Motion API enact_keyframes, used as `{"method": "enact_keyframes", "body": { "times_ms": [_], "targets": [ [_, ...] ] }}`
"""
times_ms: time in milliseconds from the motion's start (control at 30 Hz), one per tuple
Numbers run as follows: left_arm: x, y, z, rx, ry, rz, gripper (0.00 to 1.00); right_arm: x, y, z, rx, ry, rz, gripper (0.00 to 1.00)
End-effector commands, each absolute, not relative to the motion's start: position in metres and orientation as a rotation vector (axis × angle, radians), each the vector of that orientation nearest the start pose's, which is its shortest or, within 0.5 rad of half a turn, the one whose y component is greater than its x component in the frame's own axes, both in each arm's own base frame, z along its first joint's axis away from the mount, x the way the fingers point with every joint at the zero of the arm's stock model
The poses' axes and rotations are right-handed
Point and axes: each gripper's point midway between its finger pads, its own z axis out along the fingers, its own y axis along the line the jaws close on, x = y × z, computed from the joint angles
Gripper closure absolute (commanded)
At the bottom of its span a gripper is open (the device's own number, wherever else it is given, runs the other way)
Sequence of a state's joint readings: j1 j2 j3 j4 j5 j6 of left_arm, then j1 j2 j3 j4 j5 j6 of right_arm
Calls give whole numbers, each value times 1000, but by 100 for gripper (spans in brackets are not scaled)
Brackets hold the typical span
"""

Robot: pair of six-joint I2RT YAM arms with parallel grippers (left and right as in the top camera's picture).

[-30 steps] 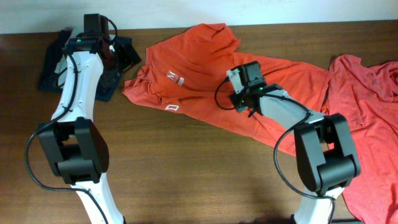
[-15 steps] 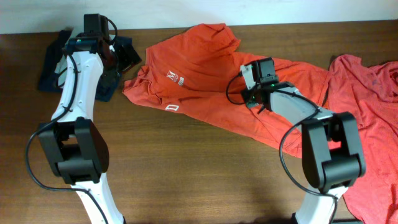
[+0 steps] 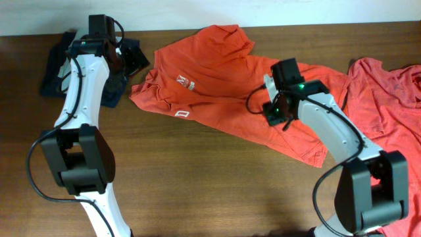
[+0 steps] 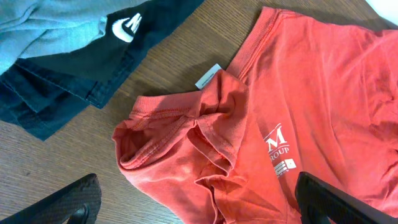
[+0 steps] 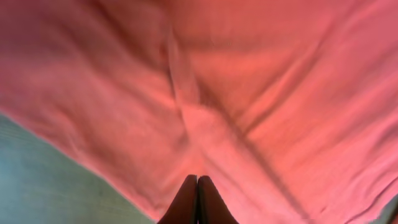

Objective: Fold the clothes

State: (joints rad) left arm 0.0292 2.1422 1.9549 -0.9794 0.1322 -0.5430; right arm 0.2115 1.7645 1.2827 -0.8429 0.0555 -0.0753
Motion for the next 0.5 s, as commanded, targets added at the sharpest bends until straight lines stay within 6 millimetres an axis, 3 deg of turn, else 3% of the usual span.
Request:
{"method": "enact_keyframes", "body": {
  "times_ms": [0, 233, 333, 467],
  "targets": [
    [510, -11, 120, -751, 2675, -334, 1, 351, 67, 56, -314, 2955, -59, 96],
    [510, -11, 120, -751, 2675, -334, 1, 333, 55, 46, -301, 3017, -127, 95],
    [510, -11, 120, -751, 2675, -334, 1, 324, 48, 38, -304, 3043, -176, 78],
    [510, -11, 120, -751, 2676, -334, 1, 312, 32, 28, -279, 3075, -269, 75]
  ]
}}
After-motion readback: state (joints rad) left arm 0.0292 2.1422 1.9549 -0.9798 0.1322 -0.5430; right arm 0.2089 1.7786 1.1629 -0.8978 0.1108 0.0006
